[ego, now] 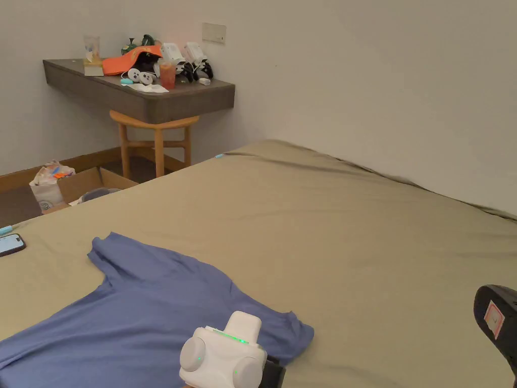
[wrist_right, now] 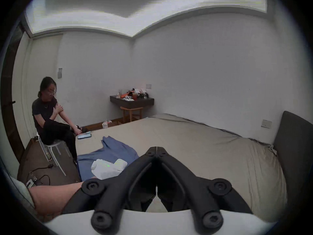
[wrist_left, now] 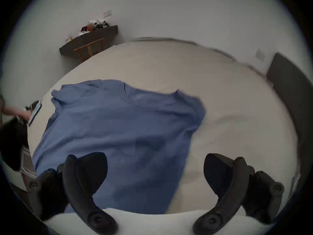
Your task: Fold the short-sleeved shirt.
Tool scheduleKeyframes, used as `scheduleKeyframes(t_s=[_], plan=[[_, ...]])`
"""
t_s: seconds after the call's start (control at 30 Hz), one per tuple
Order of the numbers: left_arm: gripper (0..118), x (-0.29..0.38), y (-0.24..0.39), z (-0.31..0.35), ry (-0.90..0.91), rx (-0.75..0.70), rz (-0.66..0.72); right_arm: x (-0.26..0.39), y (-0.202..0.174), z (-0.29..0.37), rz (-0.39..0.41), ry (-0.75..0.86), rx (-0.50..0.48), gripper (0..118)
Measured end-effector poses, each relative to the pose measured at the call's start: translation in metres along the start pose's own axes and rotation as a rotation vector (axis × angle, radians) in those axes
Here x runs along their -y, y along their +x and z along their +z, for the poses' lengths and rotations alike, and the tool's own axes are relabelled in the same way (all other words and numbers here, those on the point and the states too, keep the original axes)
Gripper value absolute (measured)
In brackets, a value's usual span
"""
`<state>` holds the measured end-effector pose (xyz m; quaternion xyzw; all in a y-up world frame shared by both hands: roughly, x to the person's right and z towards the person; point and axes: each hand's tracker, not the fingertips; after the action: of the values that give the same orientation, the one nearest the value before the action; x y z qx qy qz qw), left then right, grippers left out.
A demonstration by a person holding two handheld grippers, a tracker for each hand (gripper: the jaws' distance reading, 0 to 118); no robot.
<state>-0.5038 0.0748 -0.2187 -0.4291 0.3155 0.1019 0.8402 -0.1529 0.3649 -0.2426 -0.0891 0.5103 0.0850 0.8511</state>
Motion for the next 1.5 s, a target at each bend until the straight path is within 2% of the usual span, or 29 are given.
scheduleKeyframes(t_s=[0.13,0.17,0.2,0.23,0.27,0.3,0.33,0.37,0.43,0.47,0.5,0.6,0.7,0.77,0.9,1.0,1.1,1.23,1.37,1.5], plan=[[118,0.009,0.002,-0.038,-0.071,-0.075,-0.037,0.005,0.006,-0.007,0.010,-0.024,0.029,2],[113,0.011,-0.001,-0.045,-0.093,-0.095,-0.037,0.006,0.007,-0.008,0.013,-0.027,0.034,2],[113,0.011,-0.009,-0.044,-0.069,0.006,0.037,0.007,0.007,-0.008,0.016,-0.029,0.038,2],[110,0.007,-0.017,-0.039,-0.069,0.024,0.137,0.007,0.007,-0.008,0.018,-0.032,0.041,2],[84,0.004,-0.028,-0.037,-0.059,0.023,0.195,0.008,0.007,-0.007,0.020,-0.034,0.043,2],[40,0.002,-0.036,-0.032,-0.004,-0.074,0.219,0.009,0.008,-0.007,0.019,-0.035,0.043,2],[5,0.002,-0.048,-0.028,0.041,-0.113,0.244,0.010,0.008,-0.005,0.013,-0.036,0.043,2],[5,0.003,-0.060,-0.027,0.044,-0.120,0.291,0.010,0.009,-0.005,0.002,-0.038,0.040,2],[5,0.004,-0.074,-0.028,-0.054,0.074,0.377,0.011,0.010,-0.007,-0.033,-0.041,0.036,2],[5,0.006,-0.078,-0.027,-0.059,0.107,0.394,0.012,0.010,-0.007,-0.041,-0.044,0.037,2],[5,0.006,-0.078,-0.020,-0.032,0.078,0.385,0.013,0.010,-0.006,-0.043,-0.046,0.037,2],[5,-0.005,-0.079,0.005,0.015,0.119,0.396,0.016,0.012,0.006,-0.044,-0.042,0.046,2],[5,-0.025,-0.063,0.040,0.096,0.051,0.273,0.017,0.021,0.021,-0.043,-0.037,0.072,2],[5,-0.041,-0.048,0.066,0.140,0.040,0.202,0.016,0.032,0.034,-0.089,-0.015,0.117,2],[5,-0.073,-0.012,0.122,0.214,0.235,0.238,0.013,0.058,0.056,-0.169,0.024,0.193,2],[5,-0.097,0.044,0.156,0.272,0.289,0.150,0.012,0.077,0.083,-0.174,0.037,0.290,2],[5,-0.112,0.122,0.179,0.293,0.383,0.051,0.009,0.098,0.121,-0.147,0.056,0.402,2],[5,-0.109,0.254,0.200,0.273,0.562,-0.135,0.002,0.128,0.182,-0.133,0.087,0.559,2],[5,-0.071,0.387,0.220,0.206,0.670,-0.331,-0.002,0.150,0.237,-0.107,0.097,0.728,2],[5,-0.002,0.482,0.231,0.104,0.776,-0.564,-0.002,0.165,0.276,-0.121,0.115,0.842,2]])
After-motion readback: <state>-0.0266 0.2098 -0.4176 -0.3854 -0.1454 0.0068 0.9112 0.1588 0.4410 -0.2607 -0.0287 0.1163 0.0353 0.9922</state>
